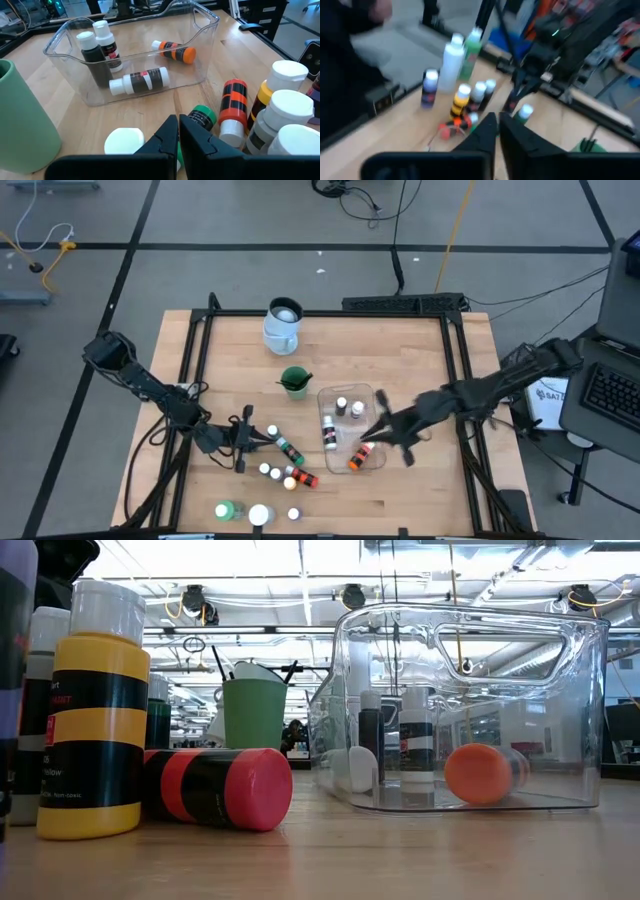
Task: Pick & Place Paint Supplies
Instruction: Put the small blue paint bottle into the transparent bin
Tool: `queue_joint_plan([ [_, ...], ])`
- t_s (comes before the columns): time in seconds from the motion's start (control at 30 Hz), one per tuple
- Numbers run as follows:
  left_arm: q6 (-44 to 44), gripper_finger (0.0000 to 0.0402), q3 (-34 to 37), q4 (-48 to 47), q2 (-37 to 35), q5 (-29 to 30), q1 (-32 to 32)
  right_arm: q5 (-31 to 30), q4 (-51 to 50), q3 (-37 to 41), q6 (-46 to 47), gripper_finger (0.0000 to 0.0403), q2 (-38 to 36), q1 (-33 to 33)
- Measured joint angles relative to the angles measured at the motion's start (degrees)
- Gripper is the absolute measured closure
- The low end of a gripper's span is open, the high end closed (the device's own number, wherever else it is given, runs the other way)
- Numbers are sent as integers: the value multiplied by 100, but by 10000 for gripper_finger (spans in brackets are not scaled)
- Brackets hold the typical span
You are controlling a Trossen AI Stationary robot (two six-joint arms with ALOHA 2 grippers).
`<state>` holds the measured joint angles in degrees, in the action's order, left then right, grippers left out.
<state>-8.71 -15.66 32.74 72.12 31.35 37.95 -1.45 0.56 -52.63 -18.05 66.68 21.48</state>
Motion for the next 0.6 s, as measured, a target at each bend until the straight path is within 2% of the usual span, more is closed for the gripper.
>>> queue_joint_plan([
  [0.07,0,380,0,11,0,0,0,6,616,664,151,396,-575,-61],
  [0.23,-2,380,8,141,5,17,-20,5,1868,2231,665,389,-1869,-573],
  [0.33,-133,380,9,359,4,22,-119,137,2184,2910,1049,397,-2378,-1010],
  [0.43,-211,380,7,459,1,20,-282,573,2383,3433,1222,401,-2586,-1361],
  [0.6,11,380,-262,354,-50,19,-512,623,3217,4146,1198,402,-2632,-1608],
])
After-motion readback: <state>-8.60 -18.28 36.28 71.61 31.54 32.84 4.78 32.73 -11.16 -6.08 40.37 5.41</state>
